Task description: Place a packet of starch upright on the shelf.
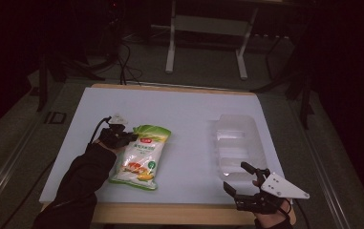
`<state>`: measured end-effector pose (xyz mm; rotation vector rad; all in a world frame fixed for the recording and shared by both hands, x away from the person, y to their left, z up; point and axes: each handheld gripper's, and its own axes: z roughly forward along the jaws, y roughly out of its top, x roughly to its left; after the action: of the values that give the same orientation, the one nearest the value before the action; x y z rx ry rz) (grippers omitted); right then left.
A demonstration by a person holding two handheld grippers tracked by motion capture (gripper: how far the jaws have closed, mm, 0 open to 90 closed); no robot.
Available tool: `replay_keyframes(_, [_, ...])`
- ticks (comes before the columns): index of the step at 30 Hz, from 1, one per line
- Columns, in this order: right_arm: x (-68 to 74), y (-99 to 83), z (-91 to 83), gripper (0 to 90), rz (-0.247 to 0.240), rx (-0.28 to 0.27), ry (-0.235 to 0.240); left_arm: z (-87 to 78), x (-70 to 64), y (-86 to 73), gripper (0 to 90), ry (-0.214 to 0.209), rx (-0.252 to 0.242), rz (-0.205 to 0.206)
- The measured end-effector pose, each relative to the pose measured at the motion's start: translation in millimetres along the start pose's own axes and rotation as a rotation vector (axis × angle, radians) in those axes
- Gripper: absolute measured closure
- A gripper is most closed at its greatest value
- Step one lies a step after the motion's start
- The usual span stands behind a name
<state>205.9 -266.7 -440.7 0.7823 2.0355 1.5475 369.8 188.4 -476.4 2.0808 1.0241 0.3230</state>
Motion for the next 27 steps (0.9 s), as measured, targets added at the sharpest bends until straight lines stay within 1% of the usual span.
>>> replay_keyframes(1, [0.0,0.1,-0.1,13.6,-0.002,-0.001,-0.002,-2.6,-1.7,1.0,85.6,-0.005,-0.014,0.001])
replay_keyframes(3, [-0.4,0.3,-0.7,13.6,0.004,-0.005,-0.004,-8.0,-5.1,3.5,85.7,-0.009,-0.026,0.012])
replay_keyframes(5, [-0.5,0.7,-1.0,13.6,0.006,-0.007,-0.006,-10.7,-6.9,4.6,85.7,-0.015,-0.033,0.011])
replay_keyframes(6, [-0.9,1.3,-1.6,13.6,0.01,-0.01,-0.006,-16.3,-11.2,6.7,85.6,-0.019,-0.048,0.02])
replay_keyframes(9, [-1.3,2.3,-2.3,13.6,0.016,-0.013,-0.005,-24.9,-18.2,8.8,85.7,-0.026,-0.071,0.038])
replay_keyframes(11, [-1.3,2.9,-2.3,13.6,0.023,-0.014,-0.004,-29.3,-22.1,9.6,85.7,-0.035,-0.087,0.039])
replay_keyframes(12, [-1.0,3.1,-2.1,13.6,0.027,-0.016,-0.006,-31.6,-24.4,10.0,86.0,-0.034,-0.092,0.047])
replay_keyframes(14, [-0.7,3.5,-0.1,13.6,0.037,-0.008,0.004,-36.4,-28.4,11.0,86.0,-0.043,-0.103,0.052])
replay_keyframes(19, [0.9,4.3,1.8,13.6,0.038,-0.002,0.015,-46.6,-42.0,14.6,86.2,-0.05,-0.126,0.097])
replay_keyframes(20, [1.3,4.5,1.9,13.6,0.039,-0.001,0.014,-46.6,-42.0,14.6,86.1,-0.05,-0.126,0.097])
replay_keyframes(21, [1.8,4.4,2.1,13.6,0.042,0.0,0.016,-50.6,-48.1,16.6,86.1,-0.058,-0.134,0.115])
replay_keyframes(23, [2.6,4.1,2.8,13.6,0.058,0.003,0.028,-55.6,-54.5,18.8,86.2,-0.068,-0.149,0.13])
replay_keyframes(26, [2.6,6.0,3.0,13.5,0.055,0.001,0.029,-62.5,-65.2,22.8,86.3,-0.093,-0.168,0.156])
replay_keyframes(27, [2.2,7.5,2.4,13.5,0.052,-0.004,0.024,-64.9,-69.2,24.4,86.3,-0.095,-0.175,0.165])
